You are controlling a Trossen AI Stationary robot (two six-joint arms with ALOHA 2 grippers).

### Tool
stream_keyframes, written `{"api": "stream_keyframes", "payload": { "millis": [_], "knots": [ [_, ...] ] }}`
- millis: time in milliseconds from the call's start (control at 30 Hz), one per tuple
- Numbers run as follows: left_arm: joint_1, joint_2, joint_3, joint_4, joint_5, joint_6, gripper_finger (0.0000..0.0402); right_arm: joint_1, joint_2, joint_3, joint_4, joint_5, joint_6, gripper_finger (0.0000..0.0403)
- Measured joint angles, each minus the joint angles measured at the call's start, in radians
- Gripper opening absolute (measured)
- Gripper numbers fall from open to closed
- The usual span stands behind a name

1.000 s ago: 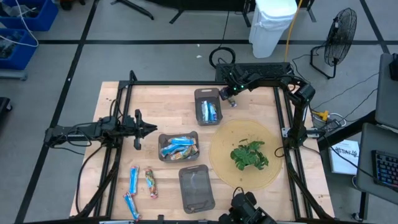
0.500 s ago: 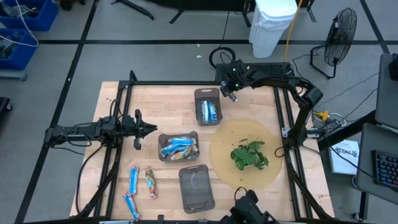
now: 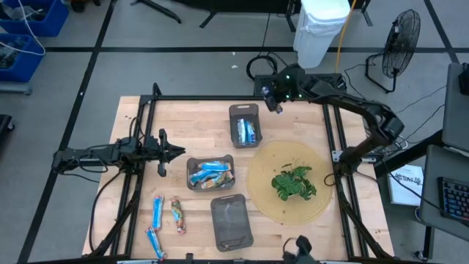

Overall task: Pick and place Granola Bars by type
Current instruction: Put the blue granola bar into the top black bin

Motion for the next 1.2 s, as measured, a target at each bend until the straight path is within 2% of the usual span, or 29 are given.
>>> {"api": "stream_keyframes", "payload": {
  "millis": [133,233,333,467,767,1200],
  "knots": [
    [0.0,0.0,0.0,0.0,0.0,0.0,0.0047,0.063,-0.07,-0.045,-0.01,-0.007,-0.087,0.0006],
    [0.0,0.0,0.0,0.0,0.0,0.0,0.0047,0.101,-0.127,-0.113,-0.011,-0.091,-0.185,0.0005],
    [0.0,0.0,0.0,0.0,0.0,0.0,0.0047,0.128,-0.183,-0.188,0.024,-0.166,-0.179,0.0005],
    [0.0,0.0,0.0,0.0,0.0,0.0,0.0047,0.166,-0.264,-0.295,0.09,-0.21,-0.154,0.0005],
    [0.0,0.0,0.0,0.0,0.0,0.0,0.0047,0.256,-0.411,-0.464,0.222,-0.214,-0.079,0.0005],
    [0.0,0.0,0.0,0.0,0.0,0.0,0.0047,0.408,-0.452,-0.488,0.324,-0.216,-0.029,0.0005]
  ]
}}
